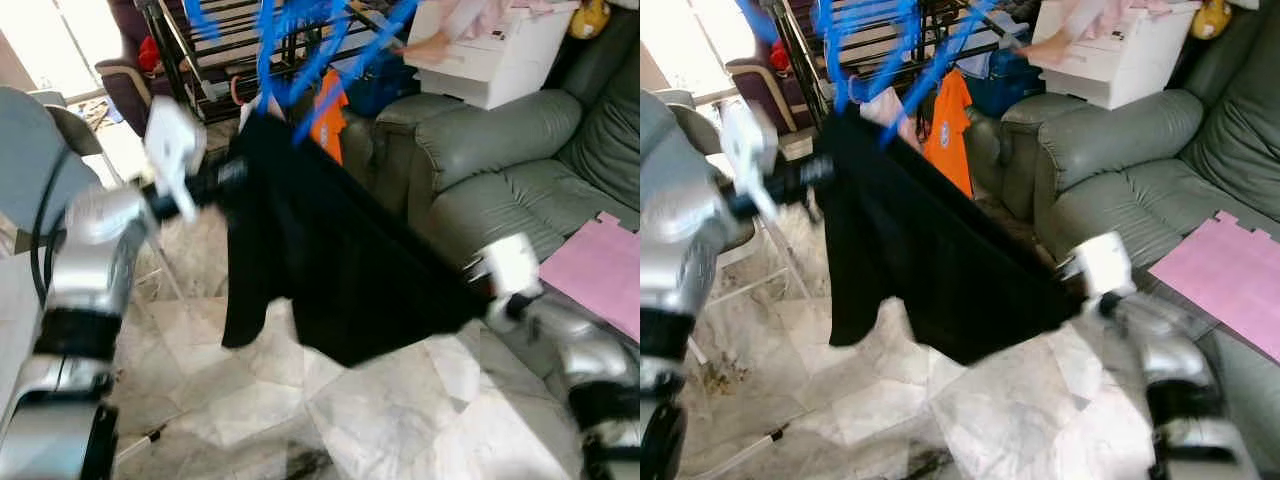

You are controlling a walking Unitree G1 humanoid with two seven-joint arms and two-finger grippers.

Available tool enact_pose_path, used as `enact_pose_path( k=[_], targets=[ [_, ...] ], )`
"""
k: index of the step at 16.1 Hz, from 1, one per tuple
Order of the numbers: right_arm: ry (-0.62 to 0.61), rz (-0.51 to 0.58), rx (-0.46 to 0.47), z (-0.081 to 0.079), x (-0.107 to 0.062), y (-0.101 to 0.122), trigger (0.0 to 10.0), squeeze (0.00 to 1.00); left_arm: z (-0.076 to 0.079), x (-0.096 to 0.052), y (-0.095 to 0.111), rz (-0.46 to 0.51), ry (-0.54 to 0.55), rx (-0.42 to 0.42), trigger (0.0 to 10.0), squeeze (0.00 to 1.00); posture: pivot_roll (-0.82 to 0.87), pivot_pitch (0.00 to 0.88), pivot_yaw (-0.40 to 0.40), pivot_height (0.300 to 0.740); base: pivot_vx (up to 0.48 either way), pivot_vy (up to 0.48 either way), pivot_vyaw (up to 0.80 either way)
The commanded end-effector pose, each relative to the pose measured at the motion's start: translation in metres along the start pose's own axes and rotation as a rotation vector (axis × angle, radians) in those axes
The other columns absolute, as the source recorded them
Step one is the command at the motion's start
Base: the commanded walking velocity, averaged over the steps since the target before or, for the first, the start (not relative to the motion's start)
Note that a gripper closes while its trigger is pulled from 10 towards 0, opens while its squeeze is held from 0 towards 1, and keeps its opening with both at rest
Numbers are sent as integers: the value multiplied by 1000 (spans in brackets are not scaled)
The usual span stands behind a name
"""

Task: Hang hanger

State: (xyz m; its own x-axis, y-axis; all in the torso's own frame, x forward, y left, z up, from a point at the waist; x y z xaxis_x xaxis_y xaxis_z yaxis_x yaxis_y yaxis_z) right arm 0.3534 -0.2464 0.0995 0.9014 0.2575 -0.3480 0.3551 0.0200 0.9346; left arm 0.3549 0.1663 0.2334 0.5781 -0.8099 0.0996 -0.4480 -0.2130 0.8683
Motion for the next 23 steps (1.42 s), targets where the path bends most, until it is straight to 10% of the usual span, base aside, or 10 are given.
enact_pose_path(
  k=[1, 4, 9, 17, 23],
  targets=[
    [-96, 39, 11, 15, -2, 10, 0, 0, -5, -9, 5, -2, -14, 27, 0, 0, -150, 0, 53, 740, 0, 0, 0],
    [-192, 287, 15, 17, 3, 77, 0, 0, 44, -30, -52, -209, -212, -62, 0, 0, -148, 0, 49, 740, 0, 0, 0],
    [-216, 473, 26, 9, 2, 115, 0, 0, 76, -44, -89, -327, -268, -141, 0, 0, -157, 0, 49, 740, 0, 0, 0],
    [-220, 494, 24, 3, 7, 116, 0, 0, 102, -47, -106, -382, -382, -106, 0, 0, -158, 0, 53, 740, 0, 0, 0],
    [-180, 493, 27, -10, 14, 113, 0, 0, 97, -34, -127, -483, -201, -66, 0, 0, -159, 0, 60, 740, 0, 0, 0]
  ],
)
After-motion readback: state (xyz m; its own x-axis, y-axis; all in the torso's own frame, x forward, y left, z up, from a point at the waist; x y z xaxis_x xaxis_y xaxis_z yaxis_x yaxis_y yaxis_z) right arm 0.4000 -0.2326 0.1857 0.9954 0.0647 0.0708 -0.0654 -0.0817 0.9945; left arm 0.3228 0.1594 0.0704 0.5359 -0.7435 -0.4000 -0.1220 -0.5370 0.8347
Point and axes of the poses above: a point about 5 cm out from each wrist's last joint towards the gripper, its own x axis pointing out of the wrist towards the gripper, its own y axis along the axis of the wrist's last joint, z = x × y, the point moved 2 cm from there along x, pointing out of the wrist towards the gripper, and after that the axes turned 11 degrees about x, right-handed, at the moved point
